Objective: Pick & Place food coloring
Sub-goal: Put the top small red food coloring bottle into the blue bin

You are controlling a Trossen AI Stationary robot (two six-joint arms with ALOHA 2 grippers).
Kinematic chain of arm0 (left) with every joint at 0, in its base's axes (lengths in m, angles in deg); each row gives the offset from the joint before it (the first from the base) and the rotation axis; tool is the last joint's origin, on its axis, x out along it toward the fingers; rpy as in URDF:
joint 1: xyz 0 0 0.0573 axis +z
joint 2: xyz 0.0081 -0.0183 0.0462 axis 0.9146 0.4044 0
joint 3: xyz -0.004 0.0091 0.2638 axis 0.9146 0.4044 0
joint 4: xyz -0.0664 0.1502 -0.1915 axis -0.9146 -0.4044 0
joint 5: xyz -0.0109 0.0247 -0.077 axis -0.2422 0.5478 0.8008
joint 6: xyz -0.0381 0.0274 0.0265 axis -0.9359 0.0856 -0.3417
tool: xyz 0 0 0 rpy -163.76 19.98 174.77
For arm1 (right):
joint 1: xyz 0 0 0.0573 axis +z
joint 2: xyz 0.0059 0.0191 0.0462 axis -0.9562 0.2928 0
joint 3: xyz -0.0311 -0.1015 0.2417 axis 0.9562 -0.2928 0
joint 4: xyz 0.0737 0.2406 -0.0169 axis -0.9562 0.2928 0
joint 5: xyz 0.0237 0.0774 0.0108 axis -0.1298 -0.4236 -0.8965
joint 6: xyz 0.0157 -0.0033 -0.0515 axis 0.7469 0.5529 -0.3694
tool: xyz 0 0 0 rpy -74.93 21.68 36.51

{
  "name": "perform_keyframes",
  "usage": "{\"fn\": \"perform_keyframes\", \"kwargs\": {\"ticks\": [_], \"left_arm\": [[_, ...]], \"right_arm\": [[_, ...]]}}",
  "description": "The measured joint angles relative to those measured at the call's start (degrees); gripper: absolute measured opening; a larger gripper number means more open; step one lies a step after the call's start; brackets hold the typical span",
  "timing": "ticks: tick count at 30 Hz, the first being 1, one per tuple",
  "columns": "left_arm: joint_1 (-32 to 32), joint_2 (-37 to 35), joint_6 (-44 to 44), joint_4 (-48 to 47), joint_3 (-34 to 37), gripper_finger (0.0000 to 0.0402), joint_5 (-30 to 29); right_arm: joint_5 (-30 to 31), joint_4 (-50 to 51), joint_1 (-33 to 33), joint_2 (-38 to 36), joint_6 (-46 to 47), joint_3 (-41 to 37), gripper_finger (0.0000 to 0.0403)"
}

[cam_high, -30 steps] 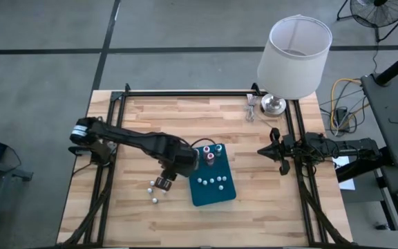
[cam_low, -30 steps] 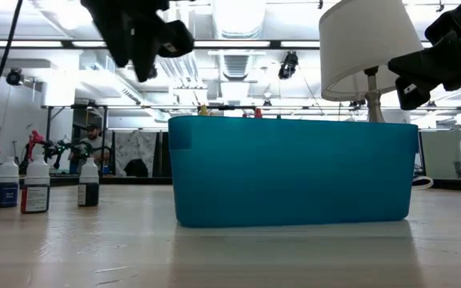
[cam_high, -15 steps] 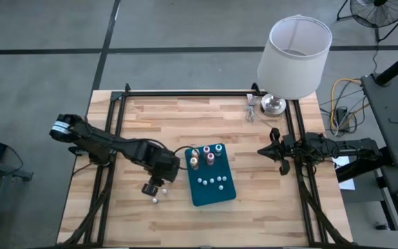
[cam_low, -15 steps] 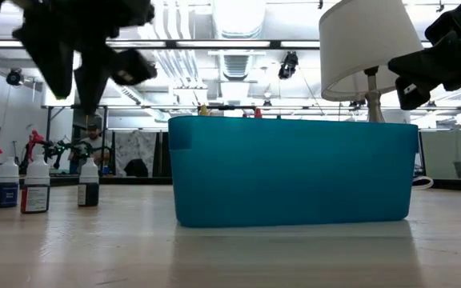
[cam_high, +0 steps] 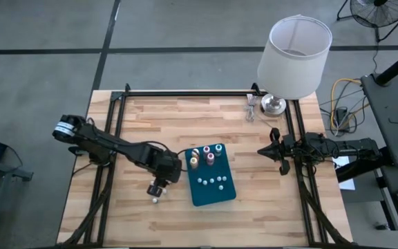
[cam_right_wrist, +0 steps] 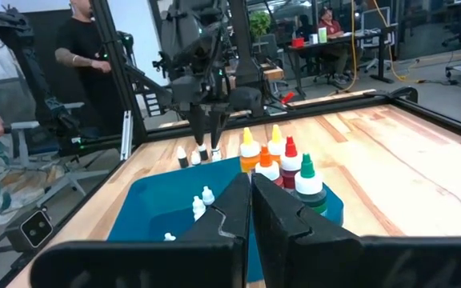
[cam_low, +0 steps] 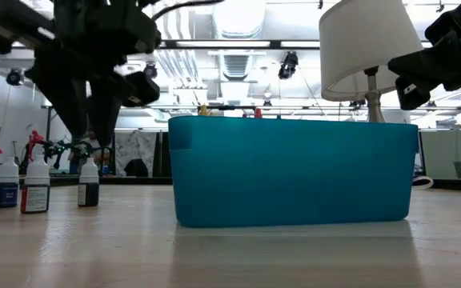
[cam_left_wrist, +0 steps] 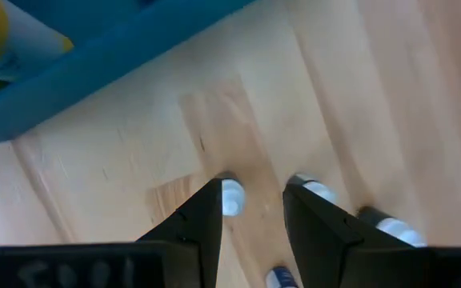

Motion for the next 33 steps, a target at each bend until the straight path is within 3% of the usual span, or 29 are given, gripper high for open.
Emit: {"fn": "perform_keyframes", "kwargs": {"ticks": [33], "left_arm": [[1.08, 5.15, 1.36, -0.02, 0.98, 0.0106, -2.18]], "right_arm": [[0.00, 0.00, -0.01, 0.00, 0.00, -0.02, 0.0009]]}}
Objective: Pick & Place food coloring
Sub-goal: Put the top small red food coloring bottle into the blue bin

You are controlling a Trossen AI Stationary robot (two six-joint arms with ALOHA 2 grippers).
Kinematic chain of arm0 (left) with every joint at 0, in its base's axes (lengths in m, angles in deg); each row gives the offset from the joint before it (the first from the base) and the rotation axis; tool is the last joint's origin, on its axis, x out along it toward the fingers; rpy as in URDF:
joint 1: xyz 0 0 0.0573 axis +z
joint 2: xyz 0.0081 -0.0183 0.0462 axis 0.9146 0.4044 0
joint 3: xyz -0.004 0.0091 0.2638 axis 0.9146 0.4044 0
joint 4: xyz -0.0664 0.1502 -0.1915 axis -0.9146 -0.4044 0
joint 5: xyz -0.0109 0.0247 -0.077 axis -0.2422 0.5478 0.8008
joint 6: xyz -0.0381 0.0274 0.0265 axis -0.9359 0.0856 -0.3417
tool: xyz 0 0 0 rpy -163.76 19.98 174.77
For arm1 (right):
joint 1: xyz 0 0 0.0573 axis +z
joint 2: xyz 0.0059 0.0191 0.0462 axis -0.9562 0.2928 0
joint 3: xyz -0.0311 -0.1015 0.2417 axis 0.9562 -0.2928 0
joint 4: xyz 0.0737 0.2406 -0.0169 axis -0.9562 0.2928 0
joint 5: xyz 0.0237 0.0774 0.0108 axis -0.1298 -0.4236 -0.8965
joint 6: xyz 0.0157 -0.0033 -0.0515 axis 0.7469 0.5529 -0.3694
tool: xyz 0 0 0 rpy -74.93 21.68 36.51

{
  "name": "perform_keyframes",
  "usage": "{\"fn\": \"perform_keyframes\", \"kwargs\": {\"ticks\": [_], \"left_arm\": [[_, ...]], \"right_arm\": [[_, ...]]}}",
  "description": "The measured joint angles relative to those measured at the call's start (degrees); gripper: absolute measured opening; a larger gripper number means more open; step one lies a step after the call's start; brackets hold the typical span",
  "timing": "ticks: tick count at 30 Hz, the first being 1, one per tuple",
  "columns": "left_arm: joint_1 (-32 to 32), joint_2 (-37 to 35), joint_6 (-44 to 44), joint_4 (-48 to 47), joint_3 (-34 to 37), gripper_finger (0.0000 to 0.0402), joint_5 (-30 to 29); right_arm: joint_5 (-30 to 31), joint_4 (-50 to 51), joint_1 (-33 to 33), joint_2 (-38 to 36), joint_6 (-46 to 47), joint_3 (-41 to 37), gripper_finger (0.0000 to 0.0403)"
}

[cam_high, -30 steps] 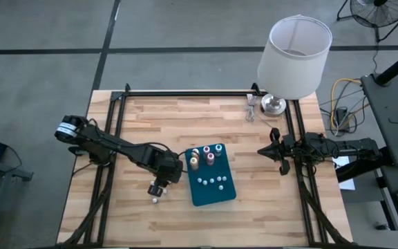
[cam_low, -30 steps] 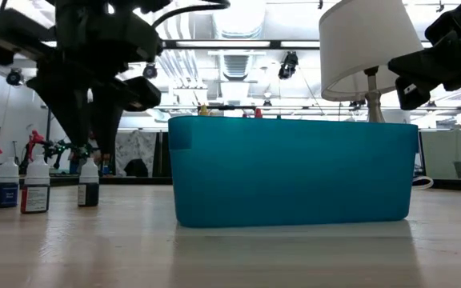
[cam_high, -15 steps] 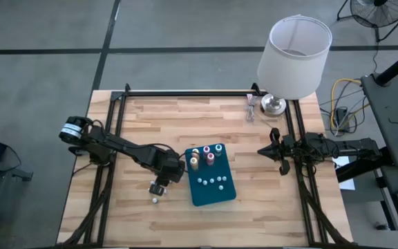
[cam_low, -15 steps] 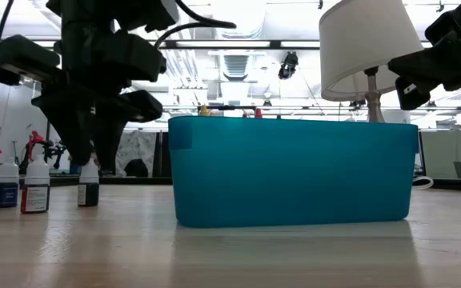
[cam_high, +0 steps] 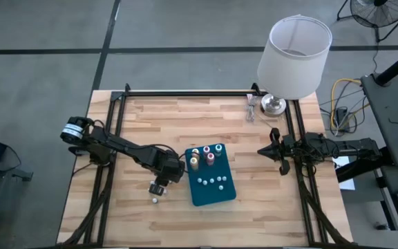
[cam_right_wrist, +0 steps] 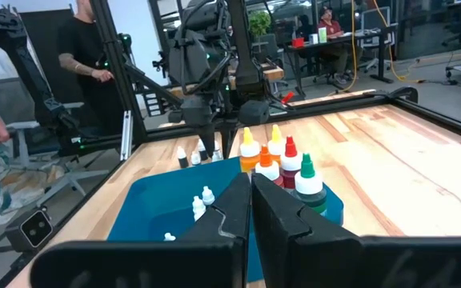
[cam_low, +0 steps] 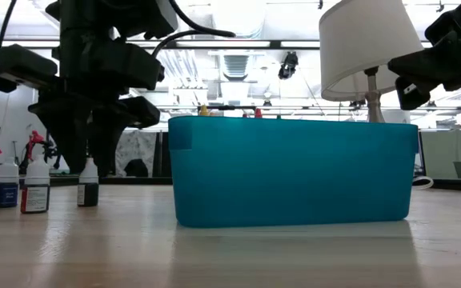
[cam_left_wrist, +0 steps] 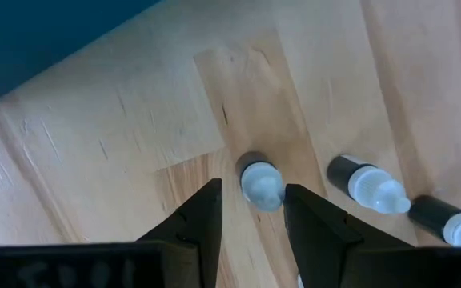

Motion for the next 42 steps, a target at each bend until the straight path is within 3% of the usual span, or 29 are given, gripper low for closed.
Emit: {"fn": "perform_keyframes", "kwargs": {"ticks": [42], "left_arm": [[-0.44, 2.16, -0.14, 2.14, -0.02, 0.0106, 0.28]], "right_arm": [[0.00, 0.00, 0.00, 0.02, 0.00, 0.00, 0.0009]]}}
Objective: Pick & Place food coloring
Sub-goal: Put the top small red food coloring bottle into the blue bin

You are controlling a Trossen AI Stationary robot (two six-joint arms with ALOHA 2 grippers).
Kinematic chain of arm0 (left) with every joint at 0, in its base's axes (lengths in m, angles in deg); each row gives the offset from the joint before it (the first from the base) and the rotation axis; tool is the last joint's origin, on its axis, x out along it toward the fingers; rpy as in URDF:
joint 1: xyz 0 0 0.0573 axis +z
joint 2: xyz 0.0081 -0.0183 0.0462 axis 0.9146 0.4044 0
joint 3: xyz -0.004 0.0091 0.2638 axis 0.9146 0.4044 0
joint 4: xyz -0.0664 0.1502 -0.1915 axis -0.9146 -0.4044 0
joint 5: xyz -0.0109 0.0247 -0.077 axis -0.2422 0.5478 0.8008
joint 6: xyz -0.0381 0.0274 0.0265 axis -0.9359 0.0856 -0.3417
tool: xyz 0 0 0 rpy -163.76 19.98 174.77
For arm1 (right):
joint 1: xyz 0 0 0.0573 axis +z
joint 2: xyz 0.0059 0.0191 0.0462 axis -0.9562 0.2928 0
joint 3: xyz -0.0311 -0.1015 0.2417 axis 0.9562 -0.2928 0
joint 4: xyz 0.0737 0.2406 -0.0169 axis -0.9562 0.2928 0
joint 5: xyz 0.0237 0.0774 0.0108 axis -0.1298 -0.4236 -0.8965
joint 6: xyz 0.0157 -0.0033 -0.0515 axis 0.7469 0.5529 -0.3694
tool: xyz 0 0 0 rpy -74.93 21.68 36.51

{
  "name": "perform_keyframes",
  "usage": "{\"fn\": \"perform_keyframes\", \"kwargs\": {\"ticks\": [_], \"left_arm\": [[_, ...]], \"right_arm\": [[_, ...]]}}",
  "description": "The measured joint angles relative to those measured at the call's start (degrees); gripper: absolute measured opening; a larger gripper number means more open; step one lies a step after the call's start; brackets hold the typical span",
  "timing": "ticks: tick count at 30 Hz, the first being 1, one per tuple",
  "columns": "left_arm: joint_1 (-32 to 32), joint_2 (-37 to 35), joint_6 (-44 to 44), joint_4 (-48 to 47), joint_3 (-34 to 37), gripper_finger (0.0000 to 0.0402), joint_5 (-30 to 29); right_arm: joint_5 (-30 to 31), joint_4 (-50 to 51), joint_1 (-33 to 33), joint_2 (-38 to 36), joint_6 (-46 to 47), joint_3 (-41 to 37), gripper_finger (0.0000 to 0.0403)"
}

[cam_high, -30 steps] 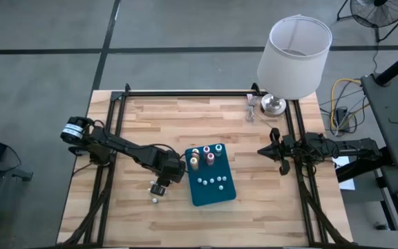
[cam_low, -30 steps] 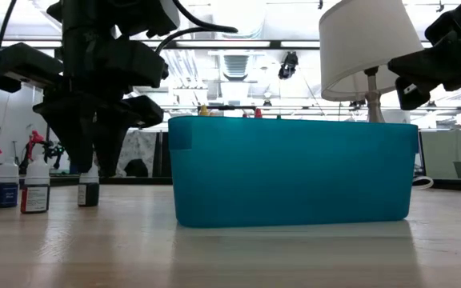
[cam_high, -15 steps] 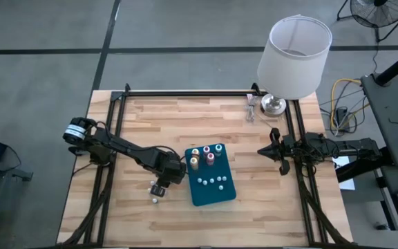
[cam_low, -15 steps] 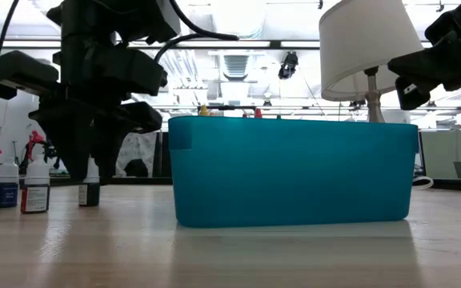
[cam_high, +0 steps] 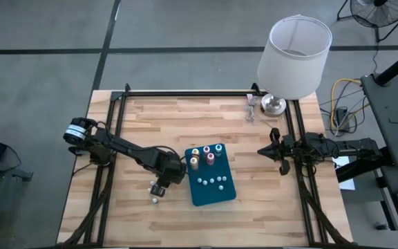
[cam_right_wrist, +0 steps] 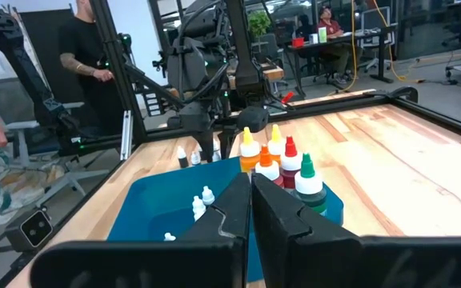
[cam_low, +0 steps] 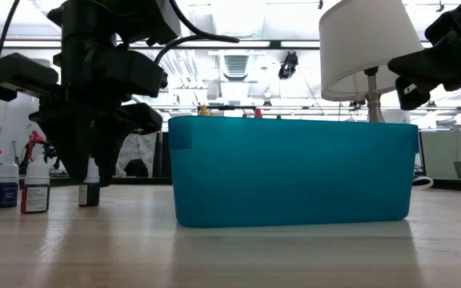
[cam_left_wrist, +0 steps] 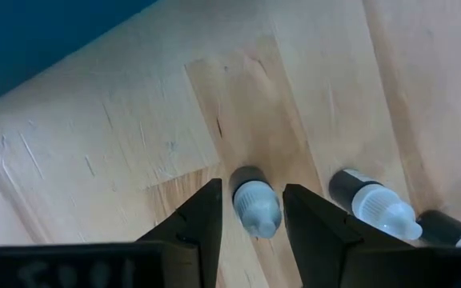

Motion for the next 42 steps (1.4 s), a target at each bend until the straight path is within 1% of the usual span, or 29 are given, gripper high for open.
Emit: {"fn": "perform_keyframes", "kwargs": {"ticks": [5, 13, 20, 26, 34, 42], "left_arm": [[0.00, 0.00, 0.03, -0.02, 0.02, 0.0096, -0.02], [0.02, -0.04, 0.07, 0.00, 0.02, 0.0045, -0.04], [0.00, -0.07, 0.10, -1.46, -0.52, 0.0048, -0.02], [0.00, -0.64, 0.10, -5.73, -4.54, 0.0048, -0.02], [-0.17, -0.75, 0.15, -11.30, -13.47, 0.0048, -0.02], [-0.20, -0.13, 1.68, -12.64, -20.26, 0.0048, -0.04]], "right_arm": [[0.02, 0.02, 0.01, 0.00, 0.00, 0.00, 0.0009], [0.02, 0.02, 0.00, 0.00, 0.00, 0.00, 0.0009], [0.00, 0.00, 0.00, 0.00, 0.00, 0.02, 0.0009], [0.01, 0.00, 0.02, 0.00, 0.00, 0.00, 0.0009], [0.02, 0.00, -0.01, 0.00, 0.00, 0.01, 0.0009], [0.02, 0.00, 0.00, 0.00, 0.00, 0.01, 0.0009]]}}
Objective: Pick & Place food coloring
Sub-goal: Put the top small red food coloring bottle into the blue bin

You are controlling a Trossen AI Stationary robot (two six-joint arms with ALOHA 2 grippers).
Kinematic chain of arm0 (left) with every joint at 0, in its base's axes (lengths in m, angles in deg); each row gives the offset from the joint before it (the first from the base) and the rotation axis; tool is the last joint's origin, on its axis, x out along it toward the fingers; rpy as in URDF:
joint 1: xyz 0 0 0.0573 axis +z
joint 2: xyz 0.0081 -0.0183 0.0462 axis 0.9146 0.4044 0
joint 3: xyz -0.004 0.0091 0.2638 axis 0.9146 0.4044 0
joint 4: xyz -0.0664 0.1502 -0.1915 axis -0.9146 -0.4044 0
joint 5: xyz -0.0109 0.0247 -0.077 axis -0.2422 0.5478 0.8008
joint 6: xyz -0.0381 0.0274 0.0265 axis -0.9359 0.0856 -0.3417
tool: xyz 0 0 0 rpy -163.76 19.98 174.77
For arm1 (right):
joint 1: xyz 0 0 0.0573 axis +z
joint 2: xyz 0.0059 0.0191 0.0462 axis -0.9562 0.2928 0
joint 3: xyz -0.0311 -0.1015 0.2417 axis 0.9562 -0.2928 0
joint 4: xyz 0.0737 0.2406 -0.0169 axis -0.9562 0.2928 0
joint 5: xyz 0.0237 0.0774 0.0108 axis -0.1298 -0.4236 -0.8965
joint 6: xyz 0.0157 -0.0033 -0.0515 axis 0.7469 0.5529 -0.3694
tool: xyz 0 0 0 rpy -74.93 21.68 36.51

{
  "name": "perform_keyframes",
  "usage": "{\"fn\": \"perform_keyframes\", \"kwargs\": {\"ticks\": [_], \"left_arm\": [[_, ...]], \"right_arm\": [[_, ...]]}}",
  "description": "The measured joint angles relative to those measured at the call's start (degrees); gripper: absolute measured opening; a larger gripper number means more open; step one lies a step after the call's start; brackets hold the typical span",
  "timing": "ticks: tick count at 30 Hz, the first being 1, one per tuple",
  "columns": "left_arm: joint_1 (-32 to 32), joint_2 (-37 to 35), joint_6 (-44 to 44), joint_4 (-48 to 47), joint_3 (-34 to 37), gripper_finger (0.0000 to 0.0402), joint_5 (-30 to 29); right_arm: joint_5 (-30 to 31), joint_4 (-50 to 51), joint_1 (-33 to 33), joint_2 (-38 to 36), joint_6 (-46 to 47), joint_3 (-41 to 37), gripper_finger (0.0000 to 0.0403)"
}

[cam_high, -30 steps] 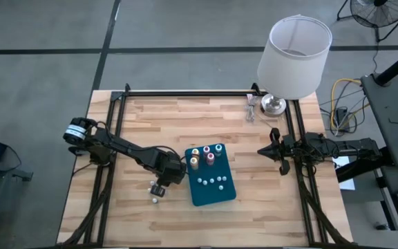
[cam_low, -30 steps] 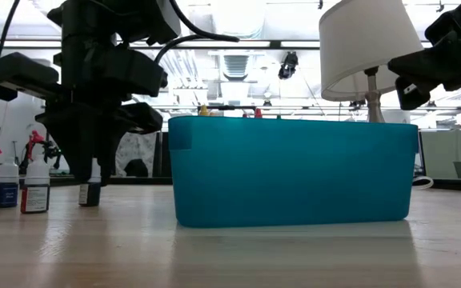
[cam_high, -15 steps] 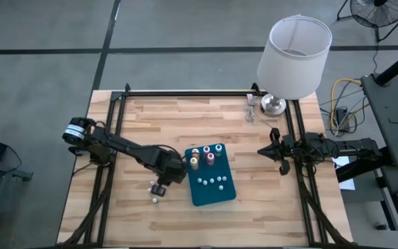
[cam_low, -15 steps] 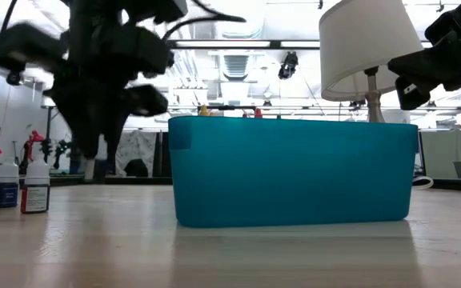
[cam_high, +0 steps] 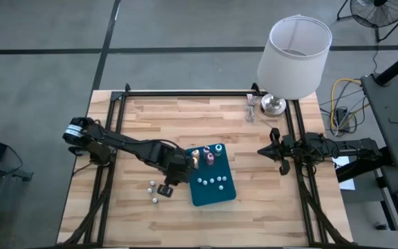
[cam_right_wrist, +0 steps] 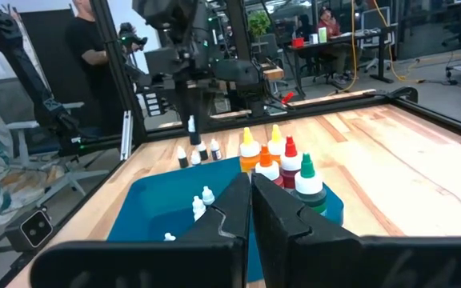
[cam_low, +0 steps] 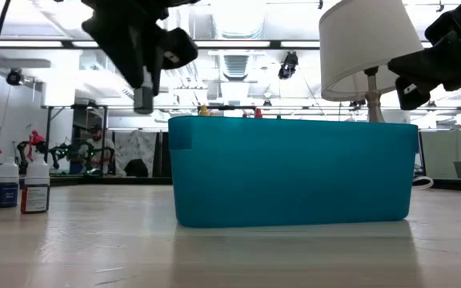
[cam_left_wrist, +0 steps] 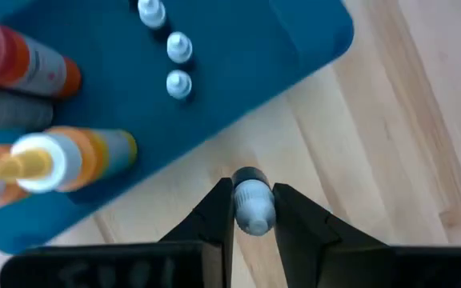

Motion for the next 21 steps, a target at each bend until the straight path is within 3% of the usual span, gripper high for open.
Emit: {"fn": "perform_keyframes", "kwargs": {"ticks": [21], "left_arm": [[0.98, 13.05, 8.04, -1.56, -16.84, 0.0048, 0.14]], "right_arm": [[-0.01, 0.02, -0.01, 0.00, 0.00, -0.01, 0.0009]]}}
